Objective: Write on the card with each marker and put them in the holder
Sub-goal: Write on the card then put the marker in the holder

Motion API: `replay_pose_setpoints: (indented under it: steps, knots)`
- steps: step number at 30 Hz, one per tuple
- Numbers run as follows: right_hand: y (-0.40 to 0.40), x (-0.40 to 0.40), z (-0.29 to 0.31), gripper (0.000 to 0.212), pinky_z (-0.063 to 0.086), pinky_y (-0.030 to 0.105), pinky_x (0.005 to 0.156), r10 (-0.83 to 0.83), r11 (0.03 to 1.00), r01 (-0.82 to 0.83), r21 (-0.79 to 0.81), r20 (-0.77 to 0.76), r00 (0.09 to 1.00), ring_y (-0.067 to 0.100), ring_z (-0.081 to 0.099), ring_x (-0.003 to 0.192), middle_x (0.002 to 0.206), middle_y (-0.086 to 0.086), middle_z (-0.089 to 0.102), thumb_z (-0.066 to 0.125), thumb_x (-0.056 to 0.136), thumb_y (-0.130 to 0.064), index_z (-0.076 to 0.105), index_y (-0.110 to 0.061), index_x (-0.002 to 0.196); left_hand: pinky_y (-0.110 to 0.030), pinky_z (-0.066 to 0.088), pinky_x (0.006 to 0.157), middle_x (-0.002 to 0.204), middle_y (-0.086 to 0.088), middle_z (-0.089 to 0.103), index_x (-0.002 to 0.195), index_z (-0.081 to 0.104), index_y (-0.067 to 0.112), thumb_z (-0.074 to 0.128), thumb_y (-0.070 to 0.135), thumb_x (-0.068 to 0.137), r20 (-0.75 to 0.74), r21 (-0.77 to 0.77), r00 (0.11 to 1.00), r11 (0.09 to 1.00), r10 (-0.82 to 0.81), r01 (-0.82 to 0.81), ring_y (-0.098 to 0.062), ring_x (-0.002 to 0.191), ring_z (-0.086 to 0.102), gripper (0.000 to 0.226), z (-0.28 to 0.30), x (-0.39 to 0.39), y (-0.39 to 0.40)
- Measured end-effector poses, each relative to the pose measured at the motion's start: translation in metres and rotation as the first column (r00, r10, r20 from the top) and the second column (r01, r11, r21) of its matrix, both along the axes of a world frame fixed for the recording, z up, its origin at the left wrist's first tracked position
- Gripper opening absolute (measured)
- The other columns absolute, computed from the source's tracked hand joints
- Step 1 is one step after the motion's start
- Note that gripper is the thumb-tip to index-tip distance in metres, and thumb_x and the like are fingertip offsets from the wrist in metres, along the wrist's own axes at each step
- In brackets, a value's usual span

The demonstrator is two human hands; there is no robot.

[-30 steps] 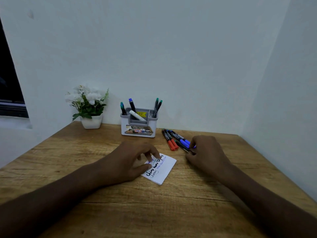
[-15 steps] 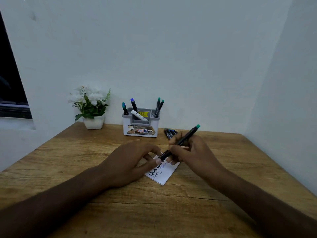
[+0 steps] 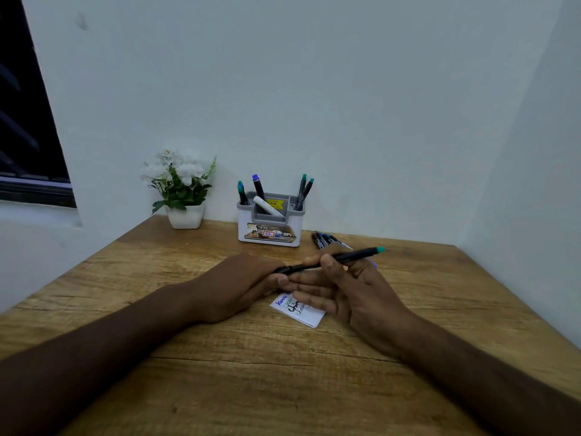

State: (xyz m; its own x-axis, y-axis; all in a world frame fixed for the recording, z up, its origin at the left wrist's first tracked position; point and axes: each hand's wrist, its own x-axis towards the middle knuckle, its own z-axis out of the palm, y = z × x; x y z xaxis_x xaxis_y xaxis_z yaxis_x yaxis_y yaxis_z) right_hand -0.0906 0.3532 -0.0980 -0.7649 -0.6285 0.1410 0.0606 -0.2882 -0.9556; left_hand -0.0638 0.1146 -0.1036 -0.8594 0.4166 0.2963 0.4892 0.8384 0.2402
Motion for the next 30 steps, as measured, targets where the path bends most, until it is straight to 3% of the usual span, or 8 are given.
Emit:
replay_pose_setpoints:
  steps: [4, 8, 14, 16, 18, 21, 26, 30]
  knots:
    - [0.001, -0.004, 0.008, 0.041, 0.063, 0.045, 0.098, -0.081, 0.997, 0.082, 0.012, -0.056, 0.995, 0.040, 0.077, 0.113, 0.123, 0.022, 0.077, 0.053, 0.100, -0.041, 0.071, -0.007, 0.114, -0.036, 0.050, 0.075, 0.093, 0.012, 0.067, 0.104, 0.059, 0.039, 0.029, 0.052, 0.111, 0.033, 0.069, 0.999, 0.997, -0.019, 0.017, -0.007, 0.084, 0.061, 0.033, -0.002, -0.003, -0.004]
    - [0.013, -0.016, 0.017, 0.051, 0.064, 0.033, 0.078, -0.285, 0.954, 0.300, 0.011, -0.280, 0.917, 0.028, 0.076, 0.092, 0.111, 0.018, 0.080, 0.050, 0.098, -0.051, 0.081, -0.011, 0.107, -0.034, 0.053, 0.082, 0.114, 0.015, 0.073, 0.126, 0.067, 0.036, 0.036, 0.048, 0.111, 0.059, 0.153, 0.994, 0.985, -0.095, 0.085, -0.009, 0.101, 0.068, 0.037, 0.004, 0.001, -0.002]
    - [0.015, -0.019, 0.004, 0.033, 0.064, 0.038, 0.071, -0.214, 0.929, 0.298, 0.217, -0.340, 0.916, 0.029, 0.074, 0.074, 0.090, 0.023, 0.079, 0.066, 0.100, -0.032, 0.076, -0.001, 0.097, -0.007, 0.044, 0.072, 0.079, 0.007, 0.065, 0.116, 0.071, 0.026, 0.078, 0.038, 0.093, -0.056, 0.167, 0.989, 0.975, -0.136, 0.143, -0.001, 0.085, 0.067, 0.027, 0.001, -0.001, 0.003]
    - [0.015, -0.019, 0.002, 0.008, 0.063, 0.041, 0.076, -0.163, 0.928, 0.257, 0.270, -0.328, 0.930, 0.030, 0.075, 0.076, 0.088, 0.021, 0.079, 0.075, 0.097, -0.013, 0.075, -0.005, 0.094, -0.015, 0.048, 0.071, 0.083, 0.009, 0.065, 0.117, 0.069, 0.033, 0.078, 0.040, 0.093, -0.053, 0.148, 0.988, 0.977, -0.146, 0.152, -0.005, 0.085, 0.066, 0.027, 0.002, 0.000, 0.004]
    - [0.015, -0.019, 0.001, 0.008, 0.060, 0.038, 0.076, -0.152, 0.923, 0.255, 0.290, -0.334, 0.930, 0.026, 0.073, 0.075, 0.081, 0.016, 0.077, 0.077, 0.092, 0.001, 0.076, -0.006, 0.096, -0.022, 0.048, 0.068, 0.081, 0.010, 0.062, 0.113, 0.062, 0.048, 0.076, 0.039, 0.094, -0.046, 0.132, 0.985, 0.977, -0.165, 0.169, -0.007, 0.080, 0.062, 0.025, 0.003, 0.001, 0.004]
    - [0.014, -0.016, 0.002, 0.007, 0.059, 0.035, 0.074, -0.140, 0.919, 0.248, 0.308, -0.333, 0.932, 0.023, 0.072, 0.072, 0.081, 0.012, 0.078, 0.074, 0.097, -0.006, 0.077, -0.003, 0.102, -0.022, 0.044, 0.066, 0.081, 0.010, 0.059, 0.102, 0.047, 0.069, 0.074, 0.037, 0.096, -0.044, 0.122, 0.980, 0.973, -0.192, 0.196, -0.008, 0.077, 0.058, 0.042, 0.004, 0.001, 0.005]
    - [0.012, -0.009, 0.002, 0.028, 0.058, 0.024, 0.072, -0.076, 0.878, 0.229, 0.420, -0.349, 0.934, 0.022, 0.075, 0.075, 0.086, 0.013, 0.081, 0.067, 0.102, -0.033, 0.077, -0.007, 0.100, -0.016, 0.038, 0.065, 0.081, 0.011, 0.058, 0.096, 0.045, 0.066, 0.071, 0.040, 0.098, -0.002, 0.095, 0.983, 0.979, -0.182, 0.182, -0.008, 0.076, 0.057, 0.036, 0.004, 0.000, 0.003]
    - [0.016, -0.009, 0.007, 0.004, 0.061, 0.029, 0.078, -0.052, 0.860, 0.234, 0.452, -0.381, 0.923, 0.021, 0.078, 0.077, 0.085, 0.013, 0.082, 0.074, 0.096, -0.008, 0.075, -0.004, 0.093, -0.020, 0.041, 0.068, 0.083, 0.011, 0.057, 0.096, 0.053, 0.039, 0.066, 0.041, 0.100, 0.013, 0.070, 0.982, 0.980, -0.189, 0.188, -0.009, 0.079, 0.057, 0.014, -0.001, -0.003, 0.000]
